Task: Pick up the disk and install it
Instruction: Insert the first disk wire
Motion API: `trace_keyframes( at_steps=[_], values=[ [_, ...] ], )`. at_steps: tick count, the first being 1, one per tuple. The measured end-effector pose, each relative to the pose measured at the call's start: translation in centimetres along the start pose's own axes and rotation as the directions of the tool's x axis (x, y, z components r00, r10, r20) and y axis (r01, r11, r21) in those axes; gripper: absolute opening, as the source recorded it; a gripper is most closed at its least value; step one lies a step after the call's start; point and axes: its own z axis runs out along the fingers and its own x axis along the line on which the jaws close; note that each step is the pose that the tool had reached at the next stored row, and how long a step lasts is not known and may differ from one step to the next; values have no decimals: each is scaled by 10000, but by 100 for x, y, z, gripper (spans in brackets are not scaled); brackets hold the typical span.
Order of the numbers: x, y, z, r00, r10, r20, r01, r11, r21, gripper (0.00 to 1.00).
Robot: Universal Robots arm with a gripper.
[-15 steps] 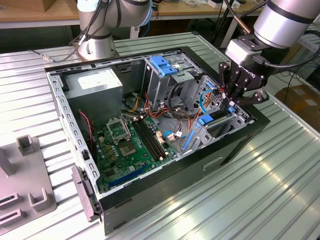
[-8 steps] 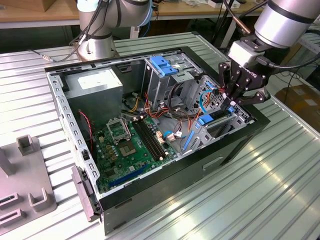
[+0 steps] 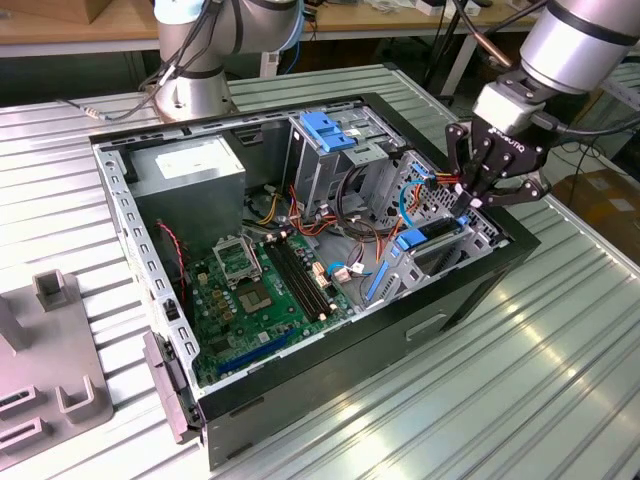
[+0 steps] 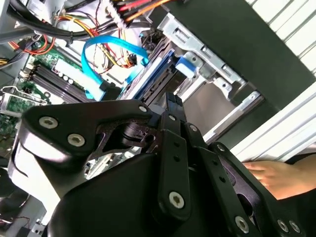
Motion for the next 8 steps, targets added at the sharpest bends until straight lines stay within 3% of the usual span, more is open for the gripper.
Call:
trace_keyframes(
  at_steps=[3, 8],
  values=[
    [9, -70, -10, 9997, -260, 16, 260, 9996, -57, 10],
    [1, -93, -68, 9993, -380, 36, 380, 9991, -174, 10]
  ],
)
